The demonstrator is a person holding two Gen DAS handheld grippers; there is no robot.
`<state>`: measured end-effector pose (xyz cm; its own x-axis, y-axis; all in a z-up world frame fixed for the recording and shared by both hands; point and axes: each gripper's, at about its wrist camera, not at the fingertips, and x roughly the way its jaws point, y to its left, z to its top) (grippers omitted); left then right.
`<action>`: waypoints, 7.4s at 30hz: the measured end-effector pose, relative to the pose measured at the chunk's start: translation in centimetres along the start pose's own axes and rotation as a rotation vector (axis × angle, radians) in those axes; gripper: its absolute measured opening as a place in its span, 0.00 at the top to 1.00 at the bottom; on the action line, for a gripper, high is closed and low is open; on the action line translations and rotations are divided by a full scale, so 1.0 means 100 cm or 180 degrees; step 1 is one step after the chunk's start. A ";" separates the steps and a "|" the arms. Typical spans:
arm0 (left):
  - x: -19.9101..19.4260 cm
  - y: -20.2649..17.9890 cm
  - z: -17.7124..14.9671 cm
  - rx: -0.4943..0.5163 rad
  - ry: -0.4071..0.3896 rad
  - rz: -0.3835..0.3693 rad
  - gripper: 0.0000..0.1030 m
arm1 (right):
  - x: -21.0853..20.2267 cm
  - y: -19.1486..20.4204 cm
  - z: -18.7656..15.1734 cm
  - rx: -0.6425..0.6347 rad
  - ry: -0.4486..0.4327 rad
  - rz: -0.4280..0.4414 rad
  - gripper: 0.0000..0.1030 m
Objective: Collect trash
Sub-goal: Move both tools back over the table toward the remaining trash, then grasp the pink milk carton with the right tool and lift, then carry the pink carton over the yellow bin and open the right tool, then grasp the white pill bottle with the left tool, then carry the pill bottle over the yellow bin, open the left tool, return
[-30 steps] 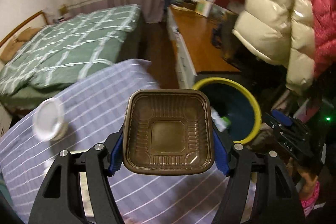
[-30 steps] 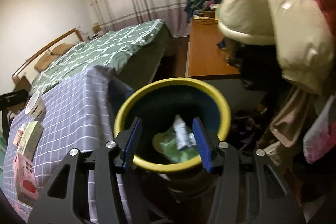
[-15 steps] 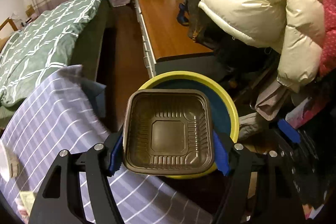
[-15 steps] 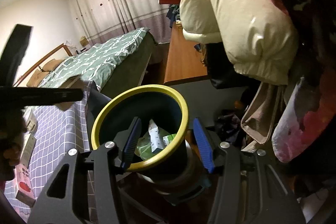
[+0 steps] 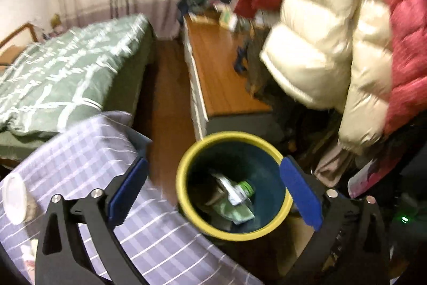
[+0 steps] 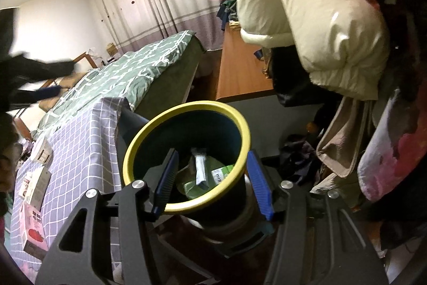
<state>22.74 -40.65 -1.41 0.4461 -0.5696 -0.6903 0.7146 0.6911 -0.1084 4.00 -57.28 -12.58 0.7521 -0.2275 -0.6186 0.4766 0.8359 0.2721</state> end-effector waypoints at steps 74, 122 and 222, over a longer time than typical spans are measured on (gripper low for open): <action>-0.260 0.316 -0.287 -0.1705 -0.1038 0.2257 0.05 | 0.022 0.369 -0.113 -0.2875 0.1644 0.1506 0.64; -0.238 0.316 -0.288 -0.1603 -0.0795 0.2304 0.05 | 0.082 0.095 0.068 -0.0592 0.0516 0.0027 0.63; -0.083 0.152 -0.089 -0.0149 0.0144 0.0603 0.54 | -0.011 0.135 0.004 -0.0756 0.0013 0.0566 0.36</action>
<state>25.14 -21.45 -3.64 0.5449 -0.4074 -0.7329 0.5938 0.8046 -0.0057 9.76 -45.89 -7.93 0.8121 -0.0653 -0.5798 0.2173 0.9561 0.1966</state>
